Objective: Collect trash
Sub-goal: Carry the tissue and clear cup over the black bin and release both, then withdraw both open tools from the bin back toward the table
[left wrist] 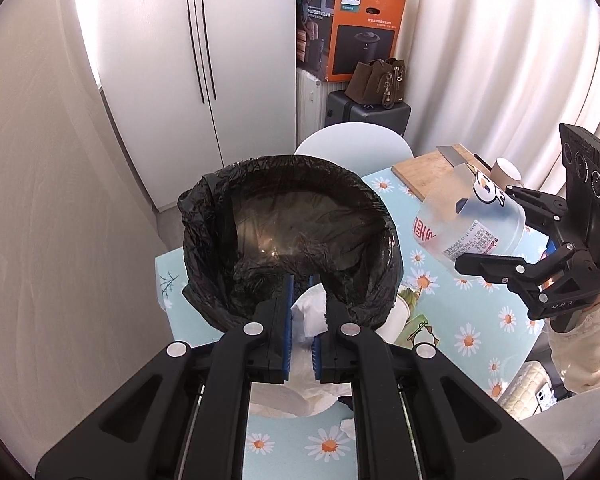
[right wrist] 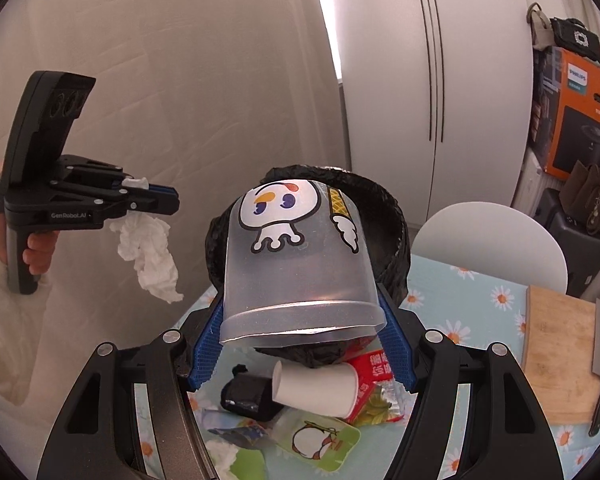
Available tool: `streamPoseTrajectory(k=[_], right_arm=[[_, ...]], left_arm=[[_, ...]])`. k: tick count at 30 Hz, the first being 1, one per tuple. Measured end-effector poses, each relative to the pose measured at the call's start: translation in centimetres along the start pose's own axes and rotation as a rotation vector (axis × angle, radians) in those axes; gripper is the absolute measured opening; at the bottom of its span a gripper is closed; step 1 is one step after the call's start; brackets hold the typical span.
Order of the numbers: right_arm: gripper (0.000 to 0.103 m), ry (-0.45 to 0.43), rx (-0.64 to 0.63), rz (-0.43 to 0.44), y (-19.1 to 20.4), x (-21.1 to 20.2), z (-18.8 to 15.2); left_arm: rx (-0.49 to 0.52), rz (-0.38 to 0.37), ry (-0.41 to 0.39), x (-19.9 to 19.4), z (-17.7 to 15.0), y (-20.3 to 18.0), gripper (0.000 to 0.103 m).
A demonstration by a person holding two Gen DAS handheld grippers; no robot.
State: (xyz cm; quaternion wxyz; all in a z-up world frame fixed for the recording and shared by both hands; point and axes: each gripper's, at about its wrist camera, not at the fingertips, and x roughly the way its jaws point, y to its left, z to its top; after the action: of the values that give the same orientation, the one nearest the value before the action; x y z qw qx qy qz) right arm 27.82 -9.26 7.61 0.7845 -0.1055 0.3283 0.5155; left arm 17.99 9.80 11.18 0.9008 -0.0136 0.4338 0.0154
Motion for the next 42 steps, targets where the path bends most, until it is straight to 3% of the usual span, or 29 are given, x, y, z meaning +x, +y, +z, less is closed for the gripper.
streamPoseTrajectory(k=[9,10,12,13,14,19,26,42], right_arm=[[0.064,0.011,-0.036,0.011,-0.1,2.9,3.4],[0.065,0.009,-0.037,0.009,-0.3,3.1,3.6],[0.079,-0.013,-0.042,-0.018,-0.6,3.8,4.1],[0.087,-0.031,-0.048,-0.041,-0.7,4.1,4.3],[0.092,-0.044,-0.053,-0.062,-0.9,4.6,4.5],[0.091,-0.023,-0.010,-0.075,-2.8,6.4,4.9],[0.091,0.032,0.000,-0.124,-4.1,7.3,3.5],[0.091,0.081,-0.006,-0.153,-3.2,4.6,-0.9]], left_arm=[[0.047,-0.060,-0.043,1.1,3.9,0.8,0.008],[0.041,-0.055,-0.048,1.4,4.3,1.0,0.012],[0.030,-0.035,-0.072,1.8,5.0,1.5,0.042],[0.012,-0.031,-0.098,1.9,5.2,1.8,0.076],[-0.008,-0.040,-0.120,1.9,5.3,2.3,0.093],[-0.049,-0.020,-0.122,2.7,4.9,4.0,0.095],[-0.067,0.016,-0.045,4.7,3.0,4.9,0.096],[-0.080,0.024,0.021,4.4,-0.9,2.0,0.097]])
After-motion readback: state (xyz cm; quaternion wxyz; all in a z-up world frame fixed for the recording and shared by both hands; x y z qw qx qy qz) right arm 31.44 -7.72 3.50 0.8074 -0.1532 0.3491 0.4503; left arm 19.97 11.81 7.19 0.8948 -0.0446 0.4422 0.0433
